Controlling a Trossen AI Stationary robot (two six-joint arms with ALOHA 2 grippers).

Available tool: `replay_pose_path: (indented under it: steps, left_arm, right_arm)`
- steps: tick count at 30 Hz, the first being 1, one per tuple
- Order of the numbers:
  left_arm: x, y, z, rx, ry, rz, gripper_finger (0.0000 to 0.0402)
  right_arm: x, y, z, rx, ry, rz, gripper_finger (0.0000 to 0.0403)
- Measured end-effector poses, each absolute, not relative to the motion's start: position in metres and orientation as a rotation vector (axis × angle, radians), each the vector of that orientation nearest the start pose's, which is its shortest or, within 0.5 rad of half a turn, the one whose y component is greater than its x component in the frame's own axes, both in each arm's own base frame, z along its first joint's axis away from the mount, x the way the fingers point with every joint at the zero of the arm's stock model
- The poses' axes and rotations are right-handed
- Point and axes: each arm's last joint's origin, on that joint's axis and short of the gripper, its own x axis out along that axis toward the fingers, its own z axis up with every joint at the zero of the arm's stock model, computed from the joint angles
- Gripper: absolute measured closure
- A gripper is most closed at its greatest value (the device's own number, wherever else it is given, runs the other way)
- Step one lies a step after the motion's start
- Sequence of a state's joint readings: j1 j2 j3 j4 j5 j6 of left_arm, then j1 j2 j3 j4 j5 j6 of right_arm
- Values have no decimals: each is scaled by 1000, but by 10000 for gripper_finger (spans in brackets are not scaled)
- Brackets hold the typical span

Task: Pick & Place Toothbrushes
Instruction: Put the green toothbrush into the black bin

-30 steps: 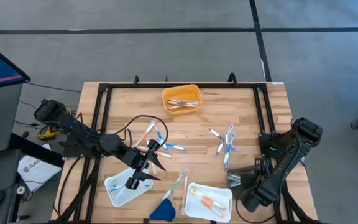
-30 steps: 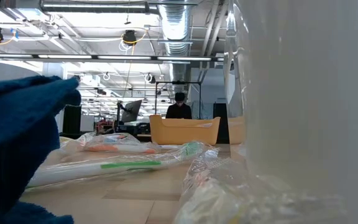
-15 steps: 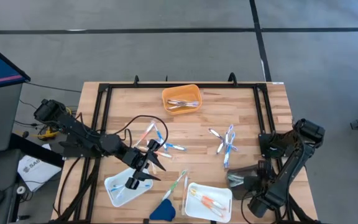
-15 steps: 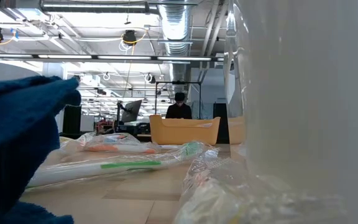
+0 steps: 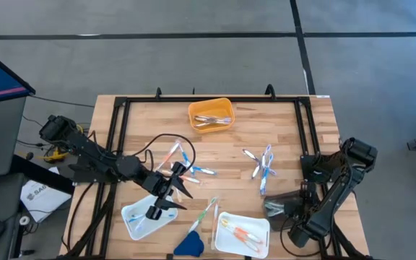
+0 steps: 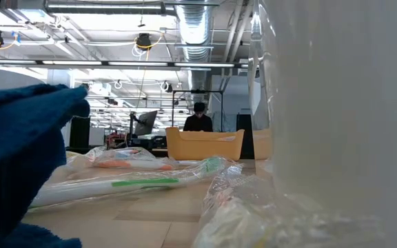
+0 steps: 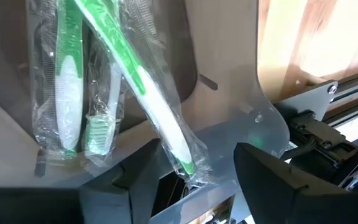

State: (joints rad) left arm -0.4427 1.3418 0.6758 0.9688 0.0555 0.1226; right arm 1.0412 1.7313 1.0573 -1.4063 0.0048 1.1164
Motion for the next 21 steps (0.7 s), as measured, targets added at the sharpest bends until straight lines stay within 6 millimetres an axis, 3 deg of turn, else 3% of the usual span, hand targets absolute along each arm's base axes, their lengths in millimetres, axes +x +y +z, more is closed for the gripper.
replay_pose_path:
  steps: [12, 21]
  left_arm:
    - [254, -122, 285, 60, -329, -475, 247]
    - [254, -122, 285, 61, -329, -475, 247]
  right_arm:
    - [123, 210, 174, -310, 1777, -427, 271]
    - [123, 210, 174, -311, 1778, -426, 281]
